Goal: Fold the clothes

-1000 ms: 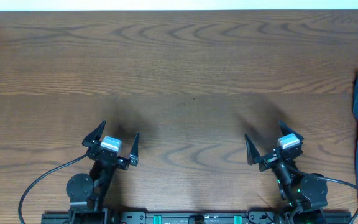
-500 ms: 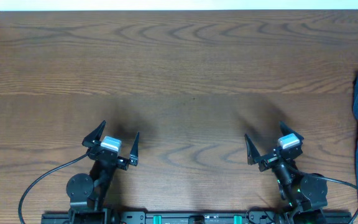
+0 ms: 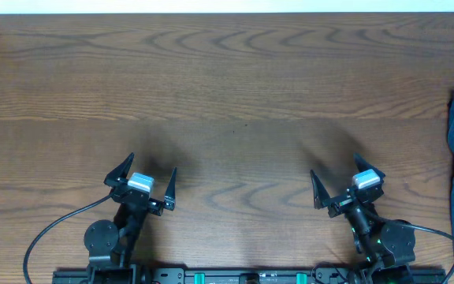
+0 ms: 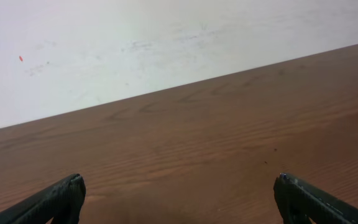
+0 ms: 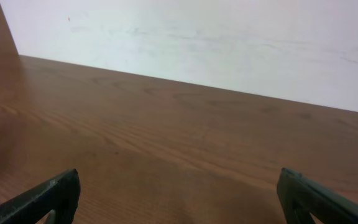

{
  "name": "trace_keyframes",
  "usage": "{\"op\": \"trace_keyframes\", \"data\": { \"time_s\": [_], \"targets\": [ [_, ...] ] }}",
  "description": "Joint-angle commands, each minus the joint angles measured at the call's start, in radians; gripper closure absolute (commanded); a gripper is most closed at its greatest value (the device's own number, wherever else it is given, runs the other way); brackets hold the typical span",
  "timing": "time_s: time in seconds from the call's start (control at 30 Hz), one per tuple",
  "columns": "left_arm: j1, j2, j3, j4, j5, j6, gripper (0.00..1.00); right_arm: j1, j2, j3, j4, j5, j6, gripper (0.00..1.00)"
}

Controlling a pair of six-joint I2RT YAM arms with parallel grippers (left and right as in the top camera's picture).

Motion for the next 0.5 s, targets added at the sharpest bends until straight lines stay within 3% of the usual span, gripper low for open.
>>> {"op": "trace_keyframes", "data": {
  "time_s": [0.0, 0.47],
  "targets": [
    [-0.004, -0.006, -0.017, -0.036, 0.003, 0.016, 0.02, -0.008, -0.001, -0.001, -0.004, 0.01, 0.014, 0.01],
    [-0.004, -0.006, -0.017, -0.037, 0.003, 0.016, 0.02, -0.008, -0.001, -0.001, -0.004, 0.013, 0.014, 0.01]
  ]
}}
